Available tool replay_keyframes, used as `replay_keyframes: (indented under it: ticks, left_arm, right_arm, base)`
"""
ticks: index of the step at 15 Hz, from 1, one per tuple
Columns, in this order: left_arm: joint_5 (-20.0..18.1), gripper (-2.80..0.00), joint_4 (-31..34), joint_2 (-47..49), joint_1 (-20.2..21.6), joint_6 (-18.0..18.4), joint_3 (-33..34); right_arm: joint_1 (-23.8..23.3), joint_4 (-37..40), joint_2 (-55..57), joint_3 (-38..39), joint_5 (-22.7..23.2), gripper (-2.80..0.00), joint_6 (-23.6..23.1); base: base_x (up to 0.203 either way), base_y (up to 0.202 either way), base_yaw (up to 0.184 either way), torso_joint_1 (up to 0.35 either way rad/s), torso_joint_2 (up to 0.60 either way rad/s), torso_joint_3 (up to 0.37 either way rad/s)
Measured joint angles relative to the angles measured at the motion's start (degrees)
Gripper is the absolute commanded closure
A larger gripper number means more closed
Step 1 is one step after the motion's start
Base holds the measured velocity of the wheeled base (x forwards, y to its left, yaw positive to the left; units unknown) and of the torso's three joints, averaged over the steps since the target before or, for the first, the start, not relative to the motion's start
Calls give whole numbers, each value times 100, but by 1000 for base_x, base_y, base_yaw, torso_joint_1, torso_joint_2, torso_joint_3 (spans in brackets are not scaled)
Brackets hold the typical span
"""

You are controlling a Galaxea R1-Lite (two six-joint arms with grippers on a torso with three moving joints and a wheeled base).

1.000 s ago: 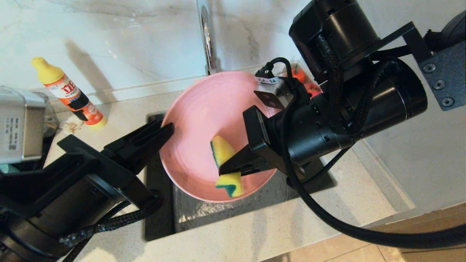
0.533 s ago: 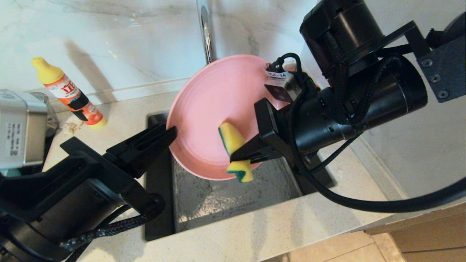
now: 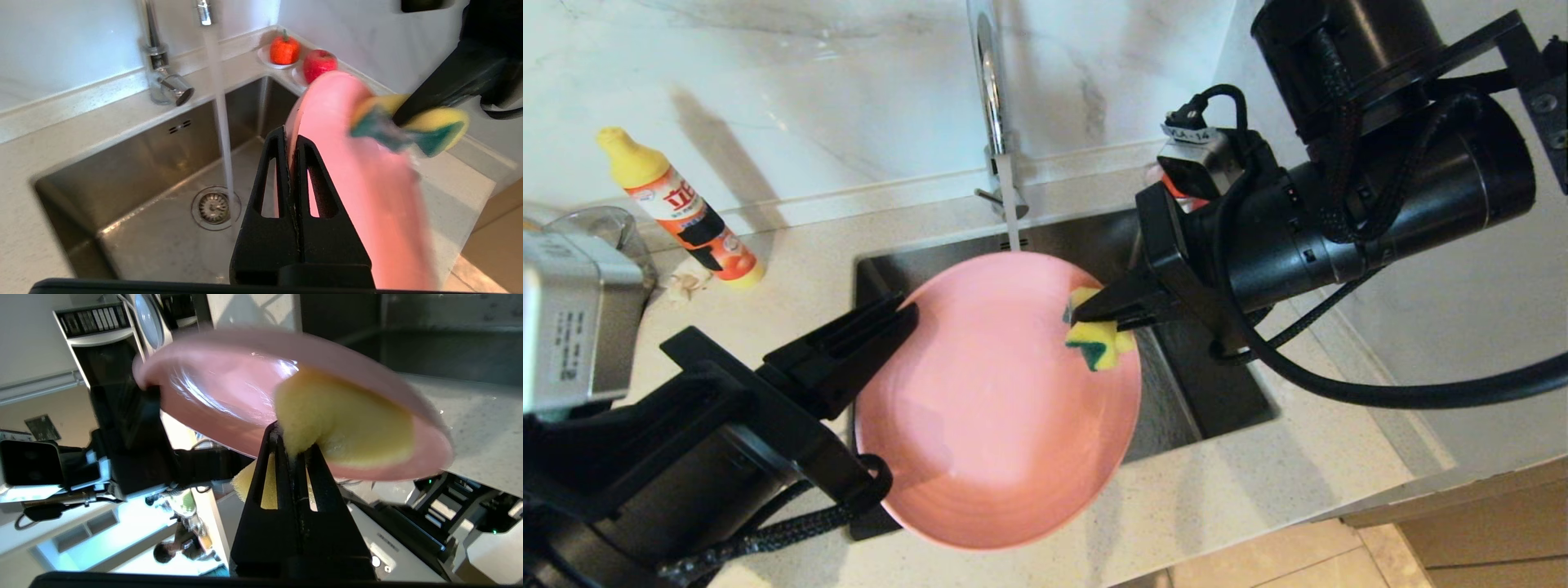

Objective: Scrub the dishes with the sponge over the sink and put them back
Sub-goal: Wipe the plate

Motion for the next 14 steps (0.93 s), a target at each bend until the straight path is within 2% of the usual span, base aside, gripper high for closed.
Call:
replay_keyframes:
  ticks: [6,7,11,14]
  left_arm:
    - [2,0,-22,22,7,17,8]
    - [3,0,-21,28,7,25,6]
    - [-91,0,-30,36,7,23,-79]
    - [-110,0,-24,36,7,20,-152]
  right_arm:
    - [-65,35,-99,1,90,0,12]
    - [-47,79,-120,0,174,0,20]
    - [113,149,-89,-9,1002,0,69]
    - [363,101,92,-7,1053,0,53]
  base:
    - [0,0,0,0,0,0]
    - [0,0,0,0,0,0]
    - [0,0,0,0,0,0]
    - [0,0,0,0,0,0]
